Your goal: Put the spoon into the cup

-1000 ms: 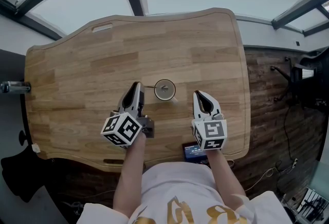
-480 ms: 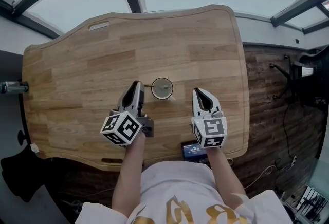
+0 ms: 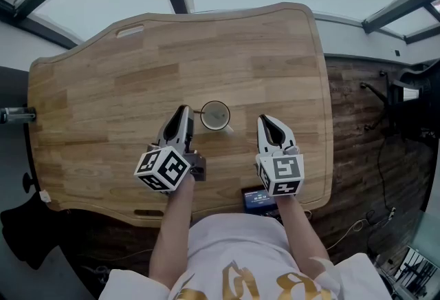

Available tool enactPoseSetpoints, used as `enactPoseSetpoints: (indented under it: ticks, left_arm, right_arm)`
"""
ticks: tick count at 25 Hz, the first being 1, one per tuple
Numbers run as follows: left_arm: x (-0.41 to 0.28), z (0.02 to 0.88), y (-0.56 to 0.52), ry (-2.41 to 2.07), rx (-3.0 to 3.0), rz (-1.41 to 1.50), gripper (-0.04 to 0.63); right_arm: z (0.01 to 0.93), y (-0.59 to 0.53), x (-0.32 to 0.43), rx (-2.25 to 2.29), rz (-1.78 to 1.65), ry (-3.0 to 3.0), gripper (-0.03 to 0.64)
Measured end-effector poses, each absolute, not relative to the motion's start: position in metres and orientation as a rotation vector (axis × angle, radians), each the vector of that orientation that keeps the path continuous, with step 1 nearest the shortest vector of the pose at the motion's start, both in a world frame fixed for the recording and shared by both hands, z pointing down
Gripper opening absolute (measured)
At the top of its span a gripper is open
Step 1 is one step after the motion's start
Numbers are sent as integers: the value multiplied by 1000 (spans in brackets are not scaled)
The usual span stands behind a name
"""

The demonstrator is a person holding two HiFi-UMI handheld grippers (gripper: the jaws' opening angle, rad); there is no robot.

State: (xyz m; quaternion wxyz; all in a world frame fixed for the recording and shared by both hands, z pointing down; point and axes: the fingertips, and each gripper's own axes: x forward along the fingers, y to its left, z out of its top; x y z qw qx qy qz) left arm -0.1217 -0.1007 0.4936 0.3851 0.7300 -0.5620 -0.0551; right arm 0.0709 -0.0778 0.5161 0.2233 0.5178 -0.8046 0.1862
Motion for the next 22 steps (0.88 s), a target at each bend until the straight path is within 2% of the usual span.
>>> enactPoseSetpoints:
  ticks: [22]
  left_arm:
    - [-114,500,-102,-1421,1875,-109,51]
  right_arm:
    - [522,-80,75,1429,524,-2210,31]
